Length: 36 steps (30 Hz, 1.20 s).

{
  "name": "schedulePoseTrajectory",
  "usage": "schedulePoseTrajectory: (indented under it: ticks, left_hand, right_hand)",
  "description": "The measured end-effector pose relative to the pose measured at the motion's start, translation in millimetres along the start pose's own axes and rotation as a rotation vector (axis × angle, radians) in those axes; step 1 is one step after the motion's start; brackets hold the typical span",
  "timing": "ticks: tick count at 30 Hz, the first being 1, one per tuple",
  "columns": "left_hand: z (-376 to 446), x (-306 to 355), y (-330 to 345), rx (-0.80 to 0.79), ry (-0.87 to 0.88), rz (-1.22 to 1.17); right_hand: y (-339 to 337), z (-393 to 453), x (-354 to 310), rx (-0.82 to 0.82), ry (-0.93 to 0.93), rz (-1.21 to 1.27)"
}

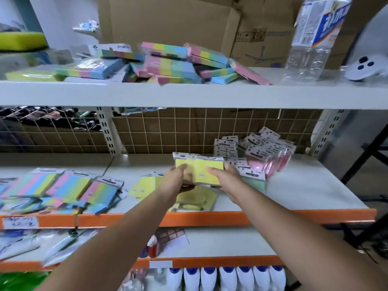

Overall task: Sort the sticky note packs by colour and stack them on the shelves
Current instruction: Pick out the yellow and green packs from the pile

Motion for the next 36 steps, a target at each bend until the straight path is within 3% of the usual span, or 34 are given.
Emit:
schedulePoseTrajectory:
  ticks: [7,11,21,25,32,36]
  left_hand:
    - [18,22,-72,0.270,0.233,0.303]
    - [29,23,-104,0.377,0.235,0.324]
    - [62,-17,-126,0.348,0.139,0.596]
    - [63,-17,-125,0.362,0.062,0.714]
    - [57,-22,-119,0.327,0.186,0.771]
    - [66,-32,-119,0.286,0.159,0.652]
  right_hand:
    - [40,-22,-5,0.084,0.065,0.065]
    - [38,-16,5,0.122,0.092,0.020]
    - [38,-11,30,0.223,0.114,-0.292]
    - [33,-6,36,0.211,0.043,-0.465]
    - [35,-6,37,0.137,-0.046,-0.649]
    - [35,-6,35,0.081,-0.075,-0.675]
Point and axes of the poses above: each hand's wrist, its own z-axis towards the middle knuckle, its own y-axis out of the palm, x = y × z, the point moved 1 cm from there along z, towards the middle knuckle, and after that the axes turned 13 degrees about x, right-handed, at the moved point
